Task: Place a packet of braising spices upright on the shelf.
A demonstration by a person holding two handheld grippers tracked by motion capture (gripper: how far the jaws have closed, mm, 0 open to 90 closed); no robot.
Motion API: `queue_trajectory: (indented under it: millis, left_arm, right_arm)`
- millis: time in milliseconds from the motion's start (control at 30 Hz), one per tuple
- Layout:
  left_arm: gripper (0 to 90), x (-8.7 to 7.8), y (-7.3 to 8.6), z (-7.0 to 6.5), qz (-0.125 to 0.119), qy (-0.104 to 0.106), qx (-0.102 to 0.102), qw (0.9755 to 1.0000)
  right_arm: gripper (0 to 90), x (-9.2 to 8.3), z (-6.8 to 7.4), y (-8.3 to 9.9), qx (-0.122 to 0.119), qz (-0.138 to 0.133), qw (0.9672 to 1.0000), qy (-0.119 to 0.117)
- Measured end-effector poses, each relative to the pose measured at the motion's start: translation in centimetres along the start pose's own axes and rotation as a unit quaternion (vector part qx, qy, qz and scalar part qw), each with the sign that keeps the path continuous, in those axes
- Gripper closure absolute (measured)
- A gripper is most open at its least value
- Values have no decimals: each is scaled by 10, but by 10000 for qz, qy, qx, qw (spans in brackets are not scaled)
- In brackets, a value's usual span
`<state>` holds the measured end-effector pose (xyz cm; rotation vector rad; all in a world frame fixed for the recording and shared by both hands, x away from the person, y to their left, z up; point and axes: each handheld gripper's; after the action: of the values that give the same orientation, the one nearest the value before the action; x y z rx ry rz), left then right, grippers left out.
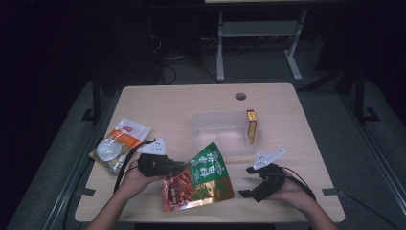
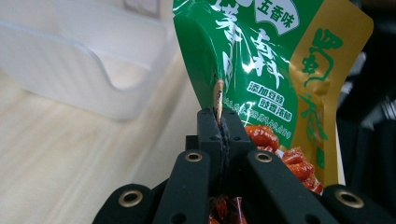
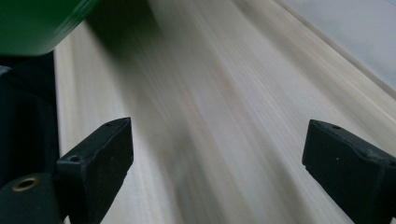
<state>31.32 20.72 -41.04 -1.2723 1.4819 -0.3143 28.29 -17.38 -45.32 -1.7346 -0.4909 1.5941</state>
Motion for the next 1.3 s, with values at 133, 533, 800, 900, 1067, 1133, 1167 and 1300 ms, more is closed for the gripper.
queue_trajectory:
  millis: [133, 533, 800, 900, 1067, 1133, 1167, 1300]
  left_arm:
    - [893, -9, -7, -4, -390, -225, -181, 9988]
    - [893, -22, -10, -3, -1088, -783, -651, 9888]
    - [893, -24, -13, -8, -1360, -1048, -790, 9820]
    - [893, -22, -13, -10, -1407, -1114, -807, 9804]
    - [893, -18, -14, -12, -1442, -1101, -851, 9797]
    - [893, -18, -14, -13, -1493, -1119, -851, 9787]
    - [893, -18, -14, -13, -1493, -1119, -851, 9787]
    - [893, -19, -14, -14, -1587, -1122, -848, 9773]
  right_arm:
    - [88, -1, 2, -3, 57, -158, 9999, -39]
    - [149, 2, 6, -19, 315, -634, 9973, -200]
    - [216, 10, 9, -40, 372, -1041, 9938, -142]
    - [261, 10, 9, -53, 405, -1326, 9903, 58]
    - [355, 15, 2, -66, 532, -1618, 9852, 213]
    - [396, 18, -1, -70, 649, -1739, 9824, 217]
    - [396, 18, -1, -70, 649, -1739, 9824, 217]
    - [529, 29, -5, -79, 738, -1888, 9792, -18]
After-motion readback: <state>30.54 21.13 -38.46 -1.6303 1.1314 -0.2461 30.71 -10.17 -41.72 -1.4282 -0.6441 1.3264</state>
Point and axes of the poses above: each handheld gripper's, and its own axes: x roughly forward along the jaws, y roughly out of its underside, z roughly to its left, and after that the axes turned 15 degrees about -x, right-handed
